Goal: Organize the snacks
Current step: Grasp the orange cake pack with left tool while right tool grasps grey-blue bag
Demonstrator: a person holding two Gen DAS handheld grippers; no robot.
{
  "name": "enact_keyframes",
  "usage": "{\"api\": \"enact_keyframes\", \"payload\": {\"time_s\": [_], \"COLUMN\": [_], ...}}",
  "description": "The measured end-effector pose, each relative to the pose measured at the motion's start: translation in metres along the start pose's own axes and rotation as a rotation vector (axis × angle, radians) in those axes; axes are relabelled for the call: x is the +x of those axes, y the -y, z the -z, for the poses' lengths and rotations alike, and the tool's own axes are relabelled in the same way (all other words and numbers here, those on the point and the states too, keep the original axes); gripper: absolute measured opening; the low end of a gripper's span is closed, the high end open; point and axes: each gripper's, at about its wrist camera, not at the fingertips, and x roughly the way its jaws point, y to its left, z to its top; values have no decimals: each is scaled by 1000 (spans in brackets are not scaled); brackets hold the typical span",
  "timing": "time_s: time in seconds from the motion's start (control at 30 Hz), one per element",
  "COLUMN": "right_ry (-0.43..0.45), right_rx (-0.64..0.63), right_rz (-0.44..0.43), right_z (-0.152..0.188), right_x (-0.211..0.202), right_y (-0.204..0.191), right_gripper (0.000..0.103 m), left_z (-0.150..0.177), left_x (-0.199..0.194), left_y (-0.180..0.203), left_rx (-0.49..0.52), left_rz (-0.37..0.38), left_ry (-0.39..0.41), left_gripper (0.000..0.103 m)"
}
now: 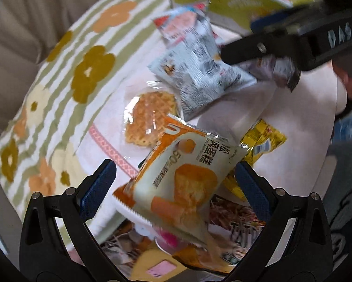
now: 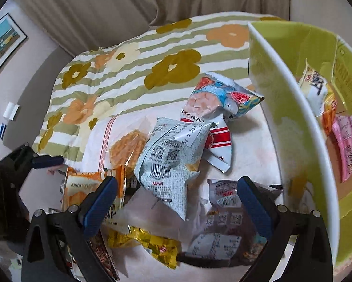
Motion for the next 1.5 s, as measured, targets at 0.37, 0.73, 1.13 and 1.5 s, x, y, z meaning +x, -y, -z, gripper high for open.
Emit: {"api": "enact_keyframes", "payload": {"time_s": [0.37, 0.73, 1.13, 1.5], "right_ry": [-47, -66, -54, 71], "right_rx": [20, -8, -11, -34], "right_rz": [-76, -71, -64, -57], "right_z": [-12, -14, -13, -13], "right_x": [34, 55, 54, -6], "right_y": [0, -12, -10, -17], "right_gripper": [101, 100, 64, 62], "left_z": [-5, 1, 14, 16], "left_x": [41, 29, 13, -34], "left_y": [11, 2, -8, -11], "left_rx": [71, 32, -49, -128], "left_rz": [107, 79, 67, 24], "left_ry": [-69, -37, -24, 79], "left_gripper": [96, 68, 68, 68]}}
